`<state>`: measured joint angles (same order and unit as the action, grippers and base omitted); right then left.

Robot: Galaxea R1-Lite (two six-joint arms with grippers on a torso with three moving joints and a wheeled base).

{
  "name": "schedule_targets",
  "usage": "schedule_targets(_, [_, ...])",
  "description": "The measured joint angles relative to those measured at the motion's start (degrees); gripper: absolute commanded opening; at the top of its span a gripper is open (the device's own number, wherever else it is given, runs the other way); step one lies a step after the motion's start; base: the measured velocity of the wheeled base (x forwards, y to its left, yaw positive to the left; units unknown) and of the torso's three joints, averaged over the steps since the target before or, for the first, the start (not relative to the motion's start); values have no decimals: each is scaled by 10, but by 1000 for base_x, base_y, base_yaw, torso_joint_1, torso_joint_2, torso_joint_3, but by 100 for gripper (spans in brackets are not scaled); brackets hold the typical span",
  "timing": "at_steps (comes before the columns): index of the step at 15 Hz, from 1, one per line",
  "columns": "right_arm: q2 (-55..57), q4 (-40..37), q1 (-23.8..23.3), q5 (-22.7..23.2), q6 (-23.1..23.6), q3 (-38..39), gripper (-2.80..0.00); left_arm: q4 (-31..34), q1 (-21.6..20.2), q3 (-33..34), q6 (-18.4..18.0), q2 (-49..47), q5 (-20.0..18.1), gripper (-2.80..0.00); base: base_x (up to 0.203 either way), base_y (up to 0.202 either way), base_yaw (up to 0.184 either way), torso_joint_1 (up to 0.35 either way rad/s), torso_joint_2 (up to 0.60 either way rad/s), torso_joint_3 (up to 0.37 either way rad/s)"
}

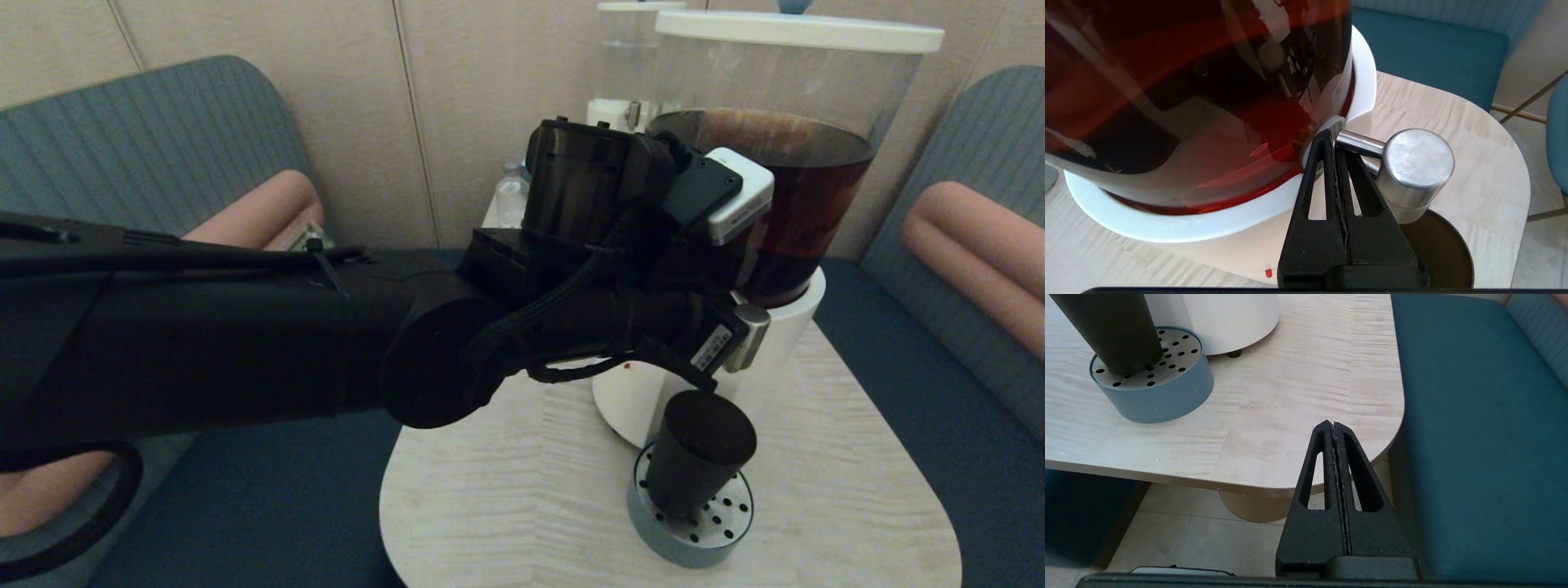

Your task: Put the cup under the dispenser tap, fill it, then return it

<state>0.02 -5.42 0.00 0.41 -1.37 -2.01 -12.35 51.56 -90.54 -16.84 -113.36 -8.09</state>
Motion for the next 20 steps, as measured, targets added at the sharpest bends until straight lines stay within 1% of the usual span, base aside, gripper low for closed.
schedule_targets(6, [0, 0, 0, 0, 0, 0, -280, 0, 13, -8, -6, -4, -1, -280, 0, 0, 0, 0, 0, 0])
schedule_targets(14, [0, 0, 0, 0, 0, 0, -280, -1, 16, -9, -6, -8, -2, -280, 0, 0, 0, 0, 0, 0])
schedule_targets(17, [0, 0, 0, 0, 0, 0, -280, -2, 16, 5, -4, 1, -1, -280, 0, 0, 0, 0, 0, 0])
schedule_targets(20, [0, 0, 0, 0, 0, 0, -280, 0, 15, 32, -1, 26, 10, -280, 0, 0, 0, 0, 0, 0])
